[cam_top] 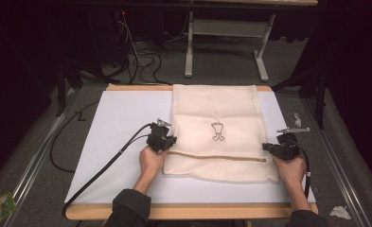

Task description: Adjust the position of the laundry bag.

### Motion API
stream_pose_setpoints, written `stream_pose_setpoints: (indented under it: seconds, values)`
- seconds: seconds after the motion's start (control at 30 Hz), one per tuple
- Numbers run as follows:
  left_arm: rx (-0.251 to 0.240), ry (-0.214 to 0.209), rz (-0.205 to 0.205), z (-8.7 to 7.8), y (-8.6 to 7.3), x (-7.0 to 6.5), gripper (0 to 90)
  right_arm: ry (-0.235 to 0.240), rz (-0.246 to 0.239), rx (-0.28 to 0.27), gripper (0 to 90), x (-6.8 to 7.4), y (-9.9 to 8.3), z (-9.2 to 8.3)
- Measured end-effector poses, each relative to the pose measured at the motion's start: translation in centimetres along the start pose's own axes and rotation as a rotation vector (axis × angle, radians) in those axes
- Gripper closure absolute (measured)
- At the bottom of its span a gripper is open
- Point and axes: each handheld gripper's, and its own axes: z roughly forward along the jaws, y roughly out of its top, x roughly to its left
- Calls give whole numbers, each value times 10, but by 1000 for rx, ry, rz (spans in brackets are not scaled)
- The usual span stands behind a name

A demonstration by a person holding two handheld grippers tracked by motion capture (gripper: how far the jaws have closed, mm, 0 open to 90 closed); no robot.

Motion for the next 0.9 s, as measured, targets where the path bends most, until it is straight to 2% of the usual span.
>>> stream_pose_setpoints:
  seconds: [0.23, 0.53, 0.73, 0.9]
  values:
    - [-23, -9, 3, -9, 4, 3, 854, 3, -16, -14, 881, 3, 3, -3]
    - [-16, -6, 28, -17, 5, 5, 856, 16, -24, -27, 882, 8, 4, -4]
    - [-28, -1, 40, -24, 5, 7, 856, 30, -35, -41, 882, 12, 5, -6]
    - [-37, 1, 34, -31, 3, 11, 856, 43, -44, -44, 882, 17, 6, -6]
